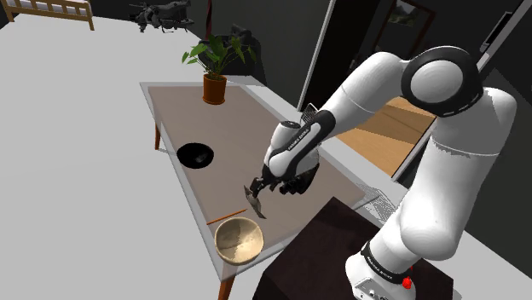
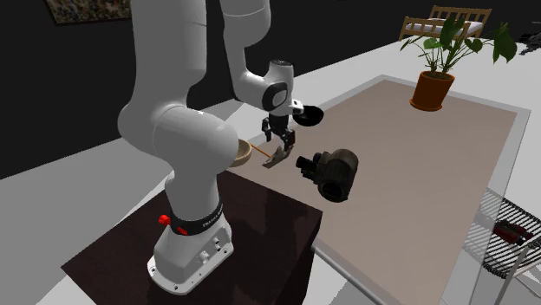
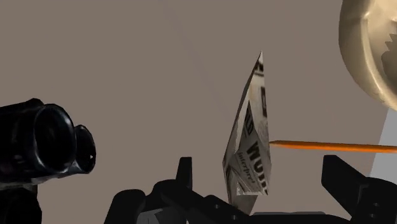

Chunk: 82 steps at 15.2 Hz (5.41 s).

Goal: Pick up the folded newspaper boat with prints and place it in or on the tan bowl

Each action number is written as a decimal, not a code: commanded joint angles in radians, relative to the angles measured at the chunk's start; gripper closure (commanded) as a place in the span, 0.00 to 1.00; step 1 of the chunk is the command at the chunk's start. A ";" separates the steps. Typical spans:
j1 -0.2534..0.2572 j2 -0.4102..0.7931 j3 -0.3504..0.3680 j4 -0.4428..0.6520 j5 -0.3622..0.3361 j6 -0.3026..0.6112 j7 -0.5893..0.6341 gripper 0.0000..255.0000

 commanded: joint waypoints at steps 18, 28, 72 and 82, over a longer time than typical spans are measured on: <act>-0.033 0.229 0.060 0.086 0.061 0.152 -0.033 1.00; -0.030 0.212 0.057 0.080 0.059 0.140 -0.031 1.00; 0.248 -0.322 0.218 -0.119 -0.099 -0.170 0.582 1.00; 0.244 -0.157 0.211 -0.123 -0.169 -0.005 0.628 1.00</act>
